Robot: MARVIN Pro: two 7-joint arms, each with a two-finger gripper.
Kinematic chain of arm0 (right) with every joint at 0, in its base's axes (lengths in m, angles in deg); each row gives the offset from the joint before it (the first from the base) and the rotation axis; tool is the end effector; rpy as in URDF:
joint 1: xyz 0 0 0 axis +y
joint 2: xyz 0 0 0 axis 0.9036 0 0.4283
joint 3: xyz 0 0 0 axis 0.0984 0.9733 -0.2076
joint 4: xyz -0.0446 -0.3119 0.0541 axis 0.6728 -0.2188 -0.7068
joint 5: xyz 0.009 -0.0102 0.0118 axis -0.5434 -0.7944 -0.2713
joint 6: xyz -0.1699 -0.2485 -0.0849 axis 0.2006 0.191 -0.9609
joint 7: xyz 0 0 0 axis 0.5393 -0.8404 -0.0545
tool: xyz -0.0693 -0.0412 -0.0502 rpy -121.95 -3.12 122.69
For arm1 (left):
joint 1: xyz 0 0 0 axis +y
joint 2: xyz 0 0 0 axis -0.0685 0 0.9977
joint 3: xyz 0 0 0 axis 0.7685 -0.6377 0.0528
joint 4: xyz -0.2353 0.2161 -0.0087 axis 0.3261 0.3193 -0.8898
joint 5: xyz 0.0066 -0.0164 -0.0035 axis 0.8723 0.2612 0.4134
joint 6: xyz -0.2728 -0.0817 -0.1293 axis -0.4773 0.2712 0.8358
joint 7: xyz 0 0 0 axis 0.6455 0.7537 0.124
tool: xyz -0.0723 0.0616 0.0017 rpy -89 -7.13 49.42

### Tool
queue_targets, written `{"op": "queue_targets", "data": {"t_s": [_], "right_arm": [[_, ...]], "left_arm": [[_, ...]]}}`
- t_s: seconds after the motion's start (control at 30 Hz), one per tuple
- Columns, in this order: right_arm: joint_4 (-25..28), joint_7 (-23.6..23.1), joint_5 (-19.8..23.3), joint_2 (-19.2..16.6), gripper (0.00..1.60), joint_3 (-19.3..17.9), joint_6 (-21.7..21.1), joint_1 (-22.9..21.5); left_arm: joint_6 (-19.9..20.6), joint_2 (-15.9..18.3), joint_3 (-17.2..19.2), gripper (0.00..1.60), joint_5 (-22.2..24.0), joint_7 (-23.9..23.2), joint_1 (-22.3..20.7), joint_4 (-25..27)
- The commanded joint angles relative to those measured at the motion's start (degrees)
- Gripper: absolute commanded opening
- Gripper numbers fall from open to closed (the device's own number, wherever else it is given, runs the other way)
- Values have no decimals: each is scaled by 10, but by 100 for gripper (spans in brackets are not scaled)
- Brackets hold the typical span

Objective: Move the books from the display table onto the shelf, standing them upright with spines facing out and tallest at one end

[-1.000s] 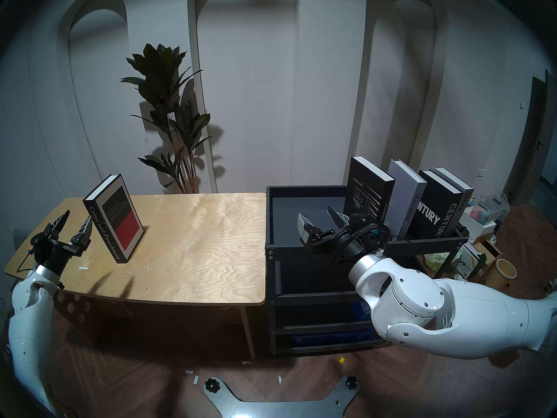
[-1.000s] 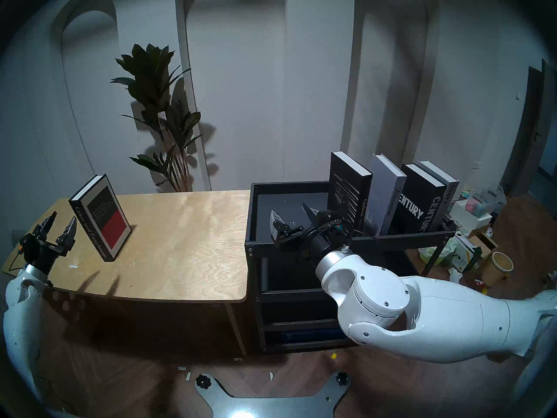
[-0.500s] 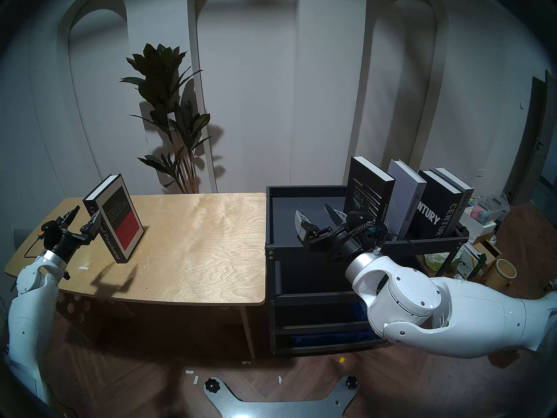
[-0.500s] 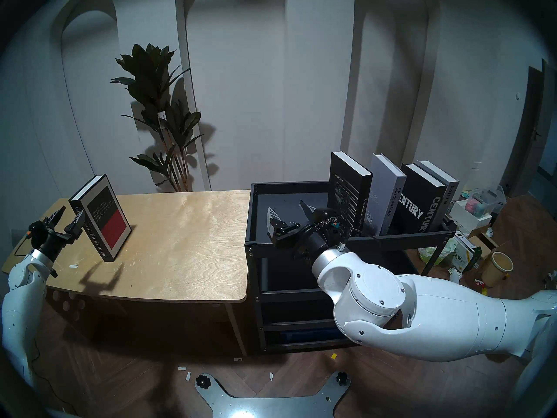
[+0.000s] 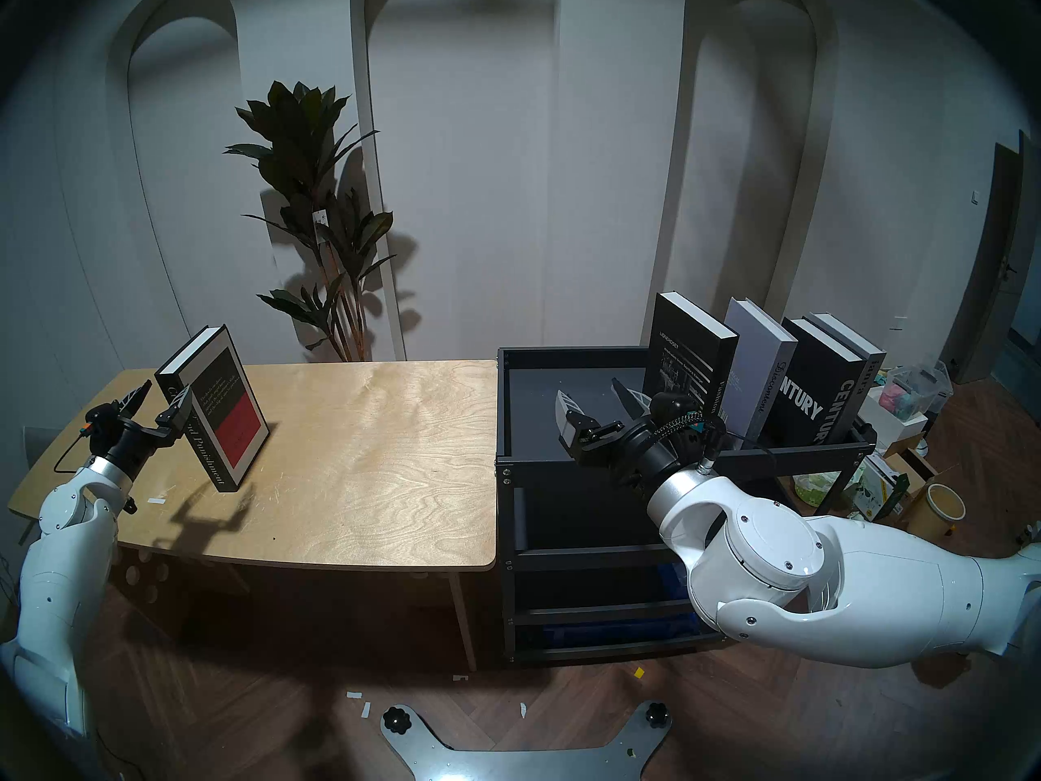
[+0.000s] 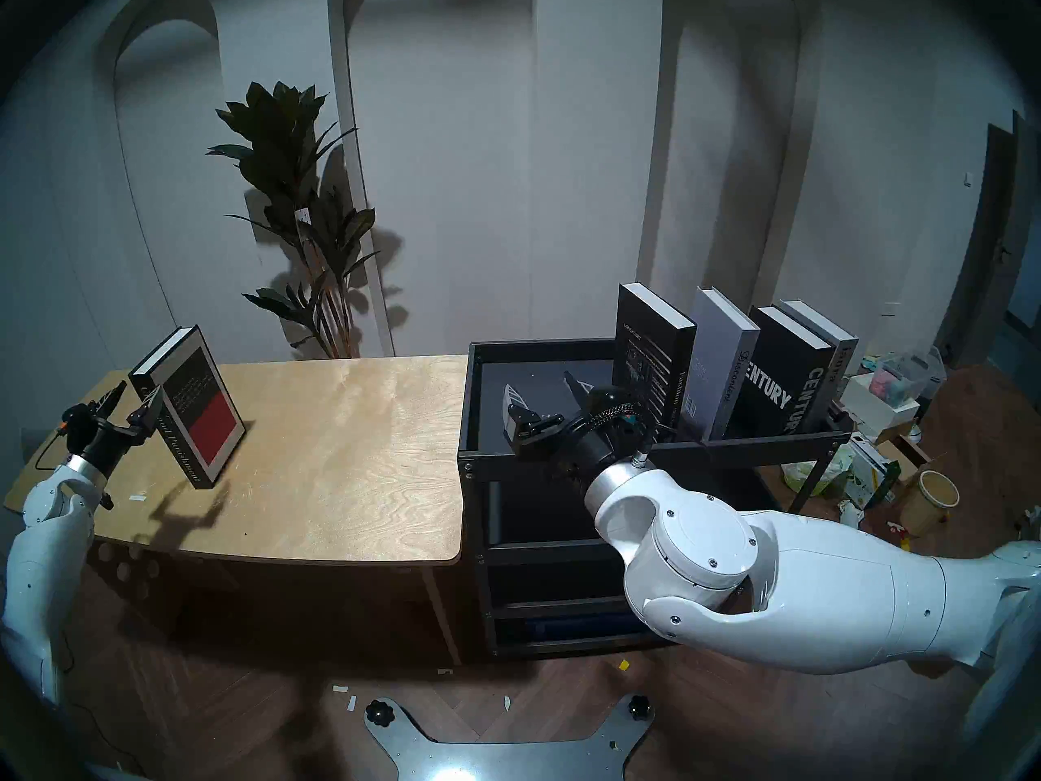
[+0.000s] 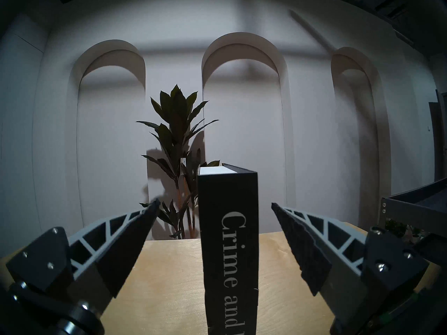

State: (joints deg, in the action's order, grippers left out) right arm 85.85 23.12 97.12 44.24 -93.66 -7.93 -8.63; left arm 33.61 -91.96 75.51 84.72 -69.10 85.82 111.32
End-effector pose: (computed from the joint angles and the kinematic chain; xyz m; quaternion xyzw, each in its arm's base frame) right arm 0.3434 0.0418 -0.1909 -0.6880 -0.0812 -0.6928 0.2003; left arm 0.3882 0.4174 -0.2573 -0.6414 0.0262 -0.7667 0.0120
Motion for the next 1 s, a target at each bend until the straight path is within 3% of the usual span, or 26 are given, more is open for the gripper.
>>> {"op": "queue_targets", "data": {"t_s": [0.0,0.97], "right_arm": [[-4,1,-4,0,160,-8,3,-8],[-26,13,-5,22,160,-3,7,-11]], "left_arm": [[-16,6,-18,160,-3,-3,-67,-21],[-13,-5,-117,160,-52,-17,-207,-120]]}}
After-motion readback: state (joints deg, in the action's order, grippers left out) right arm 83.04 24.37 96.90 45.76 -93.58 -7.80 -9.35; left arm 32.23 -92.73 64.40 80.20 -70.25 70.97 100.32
